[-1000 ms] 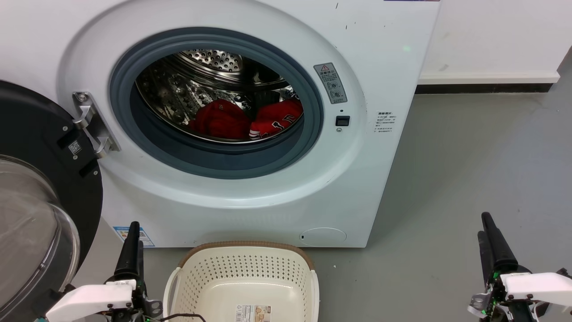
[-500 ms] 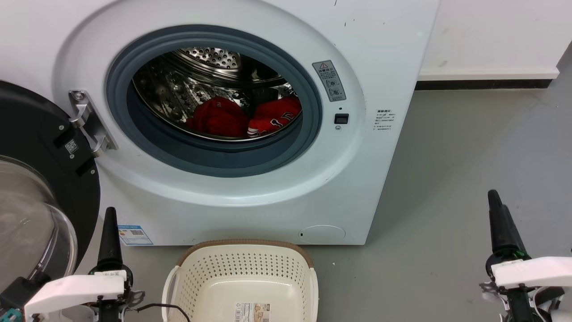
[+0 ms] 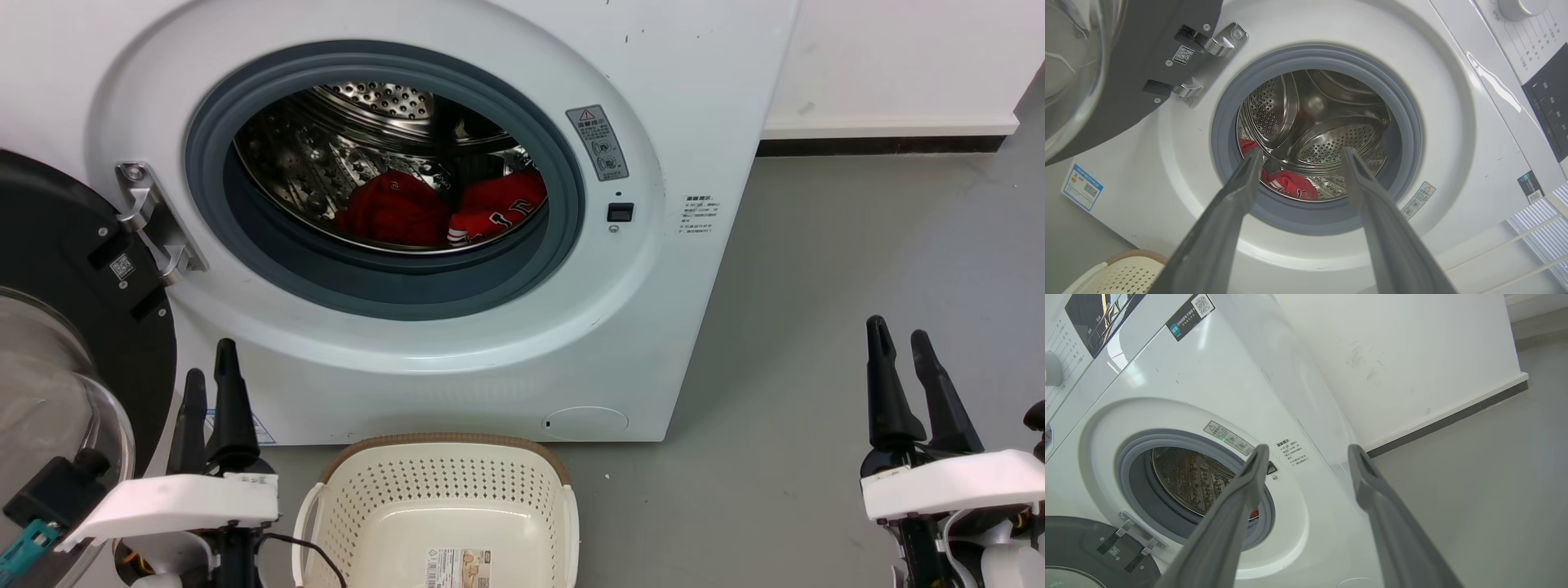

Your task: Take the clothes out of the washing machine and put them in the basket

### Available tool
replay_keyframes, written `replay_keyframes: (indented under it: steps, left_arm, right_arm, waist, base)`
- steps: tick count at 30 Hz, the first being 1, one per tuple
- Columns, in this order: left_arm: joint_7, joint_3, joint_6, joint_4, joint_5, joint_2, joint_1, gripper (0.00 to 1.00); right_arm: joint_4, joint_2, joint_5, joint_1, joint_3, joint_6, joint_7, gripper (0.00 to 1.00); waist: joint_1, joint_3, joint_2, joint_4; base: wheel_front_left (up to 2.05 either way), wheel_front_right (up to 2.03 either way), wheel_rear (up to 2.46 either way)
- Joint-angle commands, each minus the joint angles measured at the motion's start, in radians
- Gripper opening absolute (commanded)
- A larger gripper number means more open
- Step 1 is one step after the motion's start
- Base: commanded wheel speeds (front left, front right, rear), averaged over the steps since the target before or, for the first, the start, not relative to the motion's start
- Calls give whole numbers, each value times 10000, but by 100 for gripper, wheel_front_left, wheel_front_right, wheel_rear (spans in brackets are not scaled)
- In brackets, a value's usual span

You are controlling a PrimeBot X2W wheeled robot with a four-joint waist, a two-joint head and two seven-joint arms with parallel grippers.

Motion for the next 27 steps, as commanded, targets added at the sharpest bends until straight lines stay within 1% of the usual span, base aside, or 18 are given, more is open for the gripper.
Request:
replay_keyframes:
  steps: [1, 5, 12, 18, 27]
  left_arm:
    - [-113, -164, 153, -325, 576, 28, -50, 100]
    - [-226, -517, 466, -636, 1450, 29, -19, 100]
    - [-428, -1007, 807, -1023, 2874, 30, 36, 100]
    - [-588, -1462, 1005, -1032, 4031, 74, 149, 100]
    - [-816, -2043, 1570, -807, 5084, 352, 309, 100]
  right_arm:
    - [-263, -13, -457, -184, 55, 0, -127, 100]
    - [-378, -13, -1185, -144, 130, 0, -248, 100]
    - [-439, -12, -2374, -78, 200, 0, -451, 100]
    - [-302, -10, -3244, 6, 287, 0, -617, 100]
    - [-343, -9, -4391, 27, 298, -1, -832, 100]
  waist:
    - [0, 9, 0, -9]
    - [0, 38, 0, -36]
    - [0, 67, 0, -85]
    - [0, 52, 0, -120]
    - [0, 78, 0, -138]
  base:
    - [0, 0, 0]
    - [0, 0, 0]
    - [0, 0, 0]
    - [0, 0, 0]
    - [0, 0, 0]
